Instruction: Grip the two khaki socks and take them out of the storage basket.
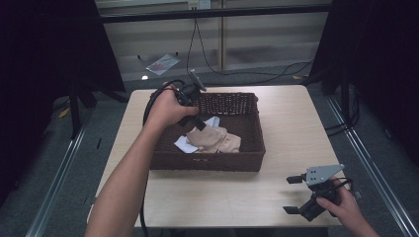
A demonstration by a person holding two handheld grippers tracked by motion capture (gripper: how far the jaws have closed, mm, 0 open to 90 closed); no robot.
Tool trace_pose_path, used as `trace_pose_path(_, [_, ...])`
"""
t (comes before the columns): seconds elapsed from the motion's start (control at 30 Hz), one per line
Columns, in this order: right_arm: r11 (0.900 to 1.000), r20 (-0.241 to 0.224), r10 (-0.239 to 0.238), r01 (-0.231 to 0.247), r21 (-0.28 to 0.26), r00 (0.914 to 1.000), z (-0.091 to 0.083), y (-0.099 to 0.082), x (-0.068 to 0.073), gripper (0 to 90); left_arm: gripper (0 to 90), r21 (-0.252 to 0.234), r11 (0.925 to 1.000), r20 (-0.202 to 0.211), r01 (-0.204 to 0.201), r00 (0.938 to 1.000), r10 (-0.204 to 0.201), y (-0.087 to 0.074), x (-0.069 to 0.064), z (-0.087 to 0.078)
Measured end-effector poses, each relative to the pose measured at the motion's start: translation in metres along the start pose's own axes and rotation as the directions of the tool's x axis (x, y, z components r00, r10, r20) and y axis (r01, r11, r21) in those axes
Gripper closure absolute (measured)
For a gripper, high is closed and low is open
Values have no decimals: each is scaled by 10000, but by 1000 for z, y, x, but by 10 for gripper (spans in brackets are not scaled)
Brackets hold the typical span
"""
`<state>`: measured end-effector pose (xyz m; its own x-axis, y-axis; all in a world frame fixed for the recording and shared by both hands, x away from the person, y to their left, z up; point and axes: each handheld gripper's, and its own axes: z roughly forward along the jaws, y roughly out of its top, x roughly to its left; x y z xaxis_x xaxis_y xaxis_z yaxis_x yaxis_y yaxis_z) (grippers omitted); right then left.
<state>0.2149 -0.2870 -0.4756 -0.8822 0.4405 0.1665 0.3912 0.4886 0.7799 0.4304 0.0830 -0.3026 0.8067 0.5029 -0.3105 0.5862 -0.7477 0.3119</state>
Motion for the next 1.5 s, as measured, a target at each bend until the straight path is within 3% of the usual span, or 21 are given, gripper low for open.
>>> trace_pose_path(0.73, [10000, -11, -18, 18, -55, 10000, 0, 0, 0, 15, 894, 228, 9989, 325, -417, 9986, 410, 1, -24, -38])
trace_pose_path(1.5, [10000, 2, -3, 3, -23, 10000, 0, 0, 0, 15, 892, 360, 9973, 644, -638, 9960, 614, -5, -32, -56])
